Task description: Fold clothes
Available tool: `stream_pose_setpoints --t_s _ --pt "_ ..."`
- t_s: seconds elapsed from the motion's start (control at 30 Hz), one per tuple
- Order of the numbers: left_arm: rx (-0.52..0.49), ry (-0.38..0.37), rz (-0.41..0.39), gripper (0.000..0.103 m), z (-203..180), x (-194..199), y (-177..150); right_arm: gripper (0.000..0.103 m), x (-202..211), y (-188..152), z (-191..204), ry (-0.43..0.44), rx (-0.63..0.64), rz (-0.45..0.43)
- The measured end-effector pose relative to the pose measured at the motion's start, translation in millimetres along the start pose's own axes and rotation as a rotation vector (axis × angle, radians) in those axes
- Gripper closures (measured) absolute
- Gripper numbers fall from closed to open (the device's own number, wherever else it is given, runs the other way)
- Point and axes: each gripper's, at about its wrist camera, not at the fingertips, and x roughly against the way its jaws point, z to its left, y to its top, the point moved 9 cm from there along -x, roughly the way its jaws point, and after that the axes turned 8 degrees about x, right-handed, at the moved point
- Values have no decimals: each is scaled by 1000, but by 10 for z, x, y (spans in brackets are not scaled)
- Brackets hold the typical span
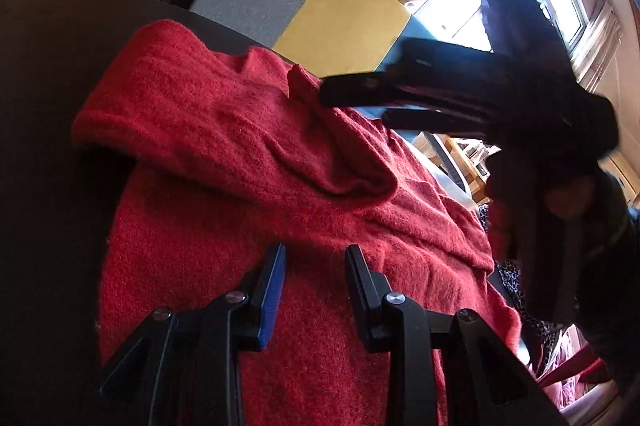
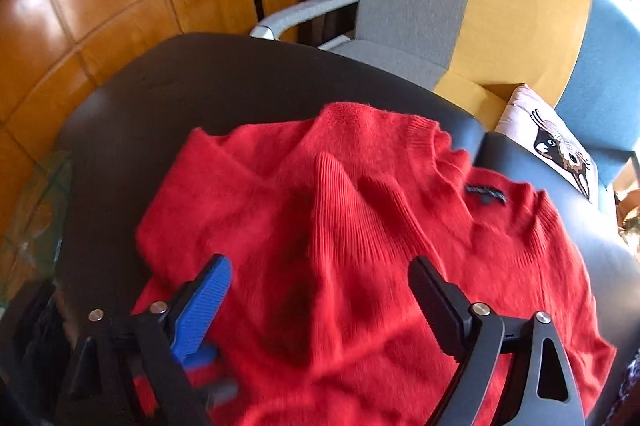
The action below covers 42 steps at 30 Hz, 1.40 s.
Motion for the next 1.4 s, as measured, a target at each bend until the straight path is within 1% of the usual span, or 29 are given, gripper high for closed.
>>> stream_pose_setpoints --t_s 0.07,0.17,0.2,0.23,0.27,0.33,0.37,0.4,0.43,0.47,0.5,0.53,0.63,0.7,0.77,0.83,0.97,1.03,1.07,1.1,1.13,1.17,1.2,1.23,1.27,1.3,1.33,1.4 --pt "4 -7 0 73 14 4 6 17 -161 88 -24 -27 -6 35" --pt "6 -14 0 73 33 8 13 23 -327 129 -92 -46 -18 74" --pt "7 -16 0 73 40 10 15 29 -380 134 -107 -50 -17 91" --pt "8 -19 0 73 36 1 12 40 -427 135 -113 -53 -13 104" --pt "9 -21 0 73 29 -11 8 46 -447 115 -120 -51 -9 115" --pt "10 -24 -1 73 24 -28 2 62 -425 80 -140 -40 -13 112" --pt "9 -24 -1 73 27 -30 0 67 -378 71 -173 -31 -26 92" --pt "9 -24 -1 73 30 -32 -2 76 -329 64 -212 -23 -41 73" --pt "9 -24 -1 73 29 -46 -4 81 -276 59 -263 -13 -63 54" --pt "8 -23 0 73 28 -52 -5 88 -207 53 -322 -5 -84 32" --pt "8 -22 0 73 28 -56 -5 92 -120 43 -401 -4 -106 7" --pt "7 -21 0 73 27 -60 -5 93 -40 30 -484 -7 -126 -15" --pt "7 -18 1 73 42 -60 -9 94 244 -54 -778 0 -221 -98" --pt "5 -14 2 73 50 -66 -13 94 463 -168 -978 11 -292 -162" --pt "2 -9 2 73 40 -64 -20 94 634 -368 -1157 24 -360 -208" --pt "-1 -4 3 73 27 -61 -26 94 742 -595 -1213 34 -416 -225" --pt "-7 5 5 73 3 -55 -40 94 672 -1188 -1369 98 -560 -218" --pt "-10 11 6 73 -5 -55 -46 94 604 -1383 -1404 158 -629 -232" --pt "-12 14 7 73 -50 -117 -60 93 579 -1450 -1417 198 -669 -251" --pt "-14 18 8 73 -65 -138 -64 88 581 -1493 -1433 250 -722 -285" --pt "-16 21 8 73 -67 -139 -63 86 585 -1535 -1451 303 -774 -318" --pt "-17 24 9 73 -68 -137 -60 76 593 -1566 -1474 347 -822 -350" --pt "-19 26 10 73 -70 -140 -61 61 605 -1573 -1505 376 -861 -378" --pt "-20 27 10 73 -70 -144 -64 52 618 -1582 -1538 405 -900 -406" --pt "-20 28 10 73 -70 -148 -68 50 630 -1580 -1568 427 -931 -432" --pt "-20 28 10 73 -73 -152 -72 48 640 -1559 -1592 435 -946 -453" --pt "-20 27 10 73 -77 -156 -76 47 646 -1534 -1611 437 -956 -469" --pt "-20 26 10 73 -81 -159 -80 47 610 -1460 -1588 414 -936 -453"
